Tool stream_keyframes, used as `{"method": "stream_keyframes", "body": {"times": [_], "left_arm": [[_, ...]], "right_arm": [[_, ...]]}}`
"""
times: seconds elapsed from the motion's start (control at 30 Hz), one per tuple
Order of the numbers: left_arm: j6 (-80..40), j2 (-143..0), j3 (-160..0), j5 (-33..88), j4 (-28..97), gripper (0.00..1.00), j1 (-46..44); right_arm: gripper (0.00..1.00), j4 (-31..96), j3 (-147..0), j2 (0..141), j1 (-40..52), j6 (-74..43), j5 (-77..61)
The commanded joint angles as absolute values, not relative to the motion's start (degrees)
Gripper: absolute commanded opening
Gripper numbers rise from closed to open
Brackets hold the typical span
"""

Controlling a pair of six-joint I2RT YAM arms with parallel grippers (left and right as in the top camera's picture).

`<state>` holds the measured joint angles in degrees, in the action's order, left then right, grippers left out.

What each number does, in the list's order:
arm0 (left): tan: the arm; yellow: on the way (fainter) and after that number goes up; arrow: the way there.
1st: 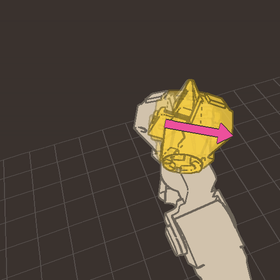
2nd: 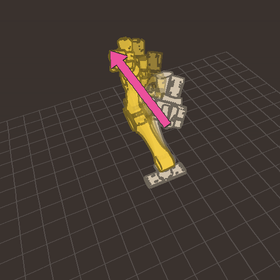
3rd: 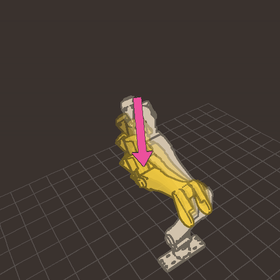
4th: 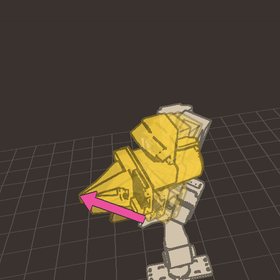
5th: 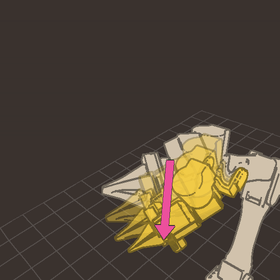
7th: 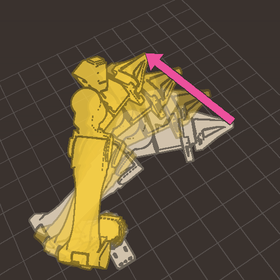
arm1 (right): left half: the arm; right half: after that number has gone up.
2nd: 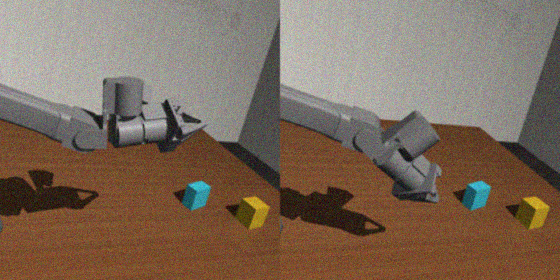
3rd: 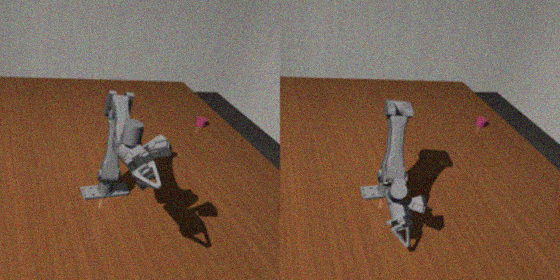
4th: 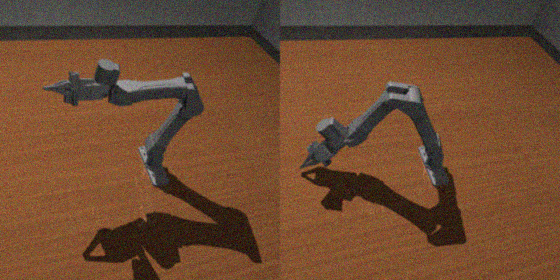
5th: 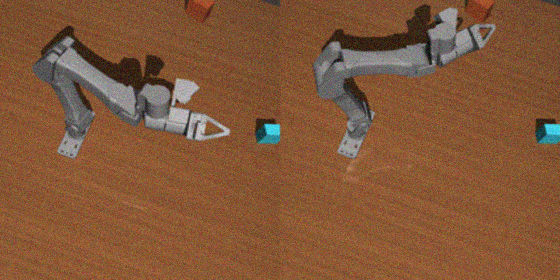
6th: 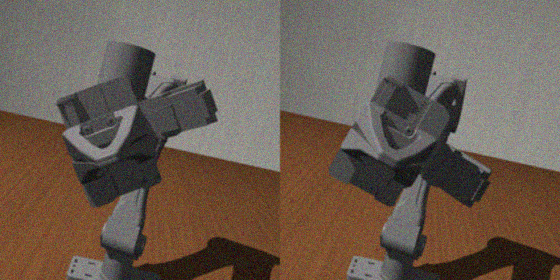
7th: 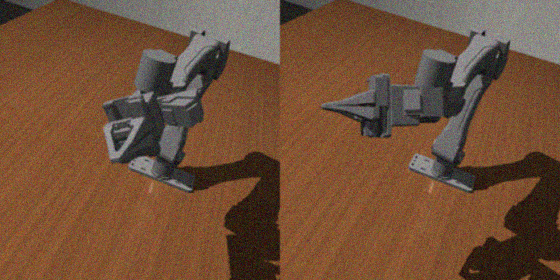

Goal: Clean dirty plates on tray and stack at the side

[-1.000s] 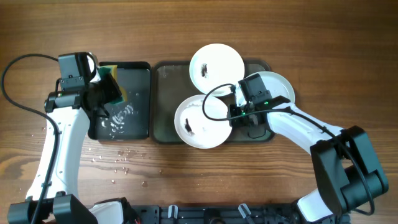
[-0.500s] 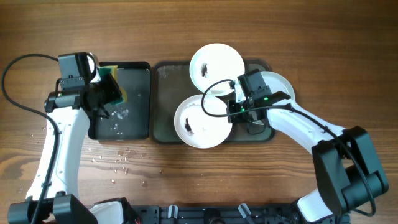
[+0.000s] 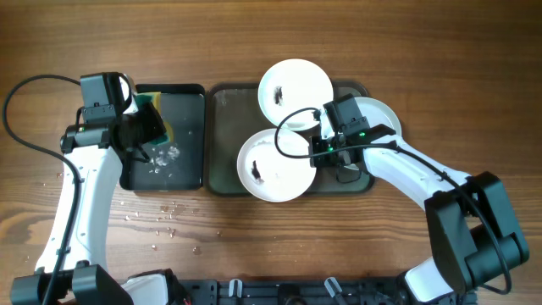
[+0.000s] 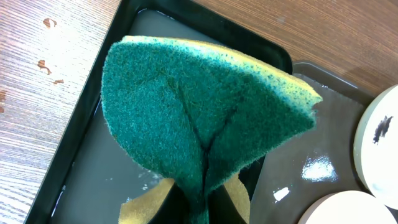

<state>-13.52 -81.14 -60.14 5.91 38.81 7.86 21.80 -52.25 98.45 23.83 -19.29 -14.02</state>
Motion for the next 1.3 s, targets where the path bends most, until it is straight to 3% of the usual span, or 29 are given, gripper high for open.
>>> {"method": "stream_keyframes", "body": {"times": [0.0, 0.83, 1.27], "left_arm": [[-12.2, -80.8, -60.0, 6.6, 39.1, 0.04, 7.6], [-12.2, -80.8, -60.0, 6.6, 40.5, 0.04, 7.4], [-10.4, -80.8, -60.0, 4.7, 39.0, 0.04, 3.3]], "right_arm": [[0.04, 22.2, -53.2, 98.0, 23.9, -23.6, -12.9], [0.04, 17.5, -54.2, 98.0, 24.0, -36.9, -15.5], [0.04, 15.9, -54.2, 98.0, 28.3, -39.8, -14.6]]}}
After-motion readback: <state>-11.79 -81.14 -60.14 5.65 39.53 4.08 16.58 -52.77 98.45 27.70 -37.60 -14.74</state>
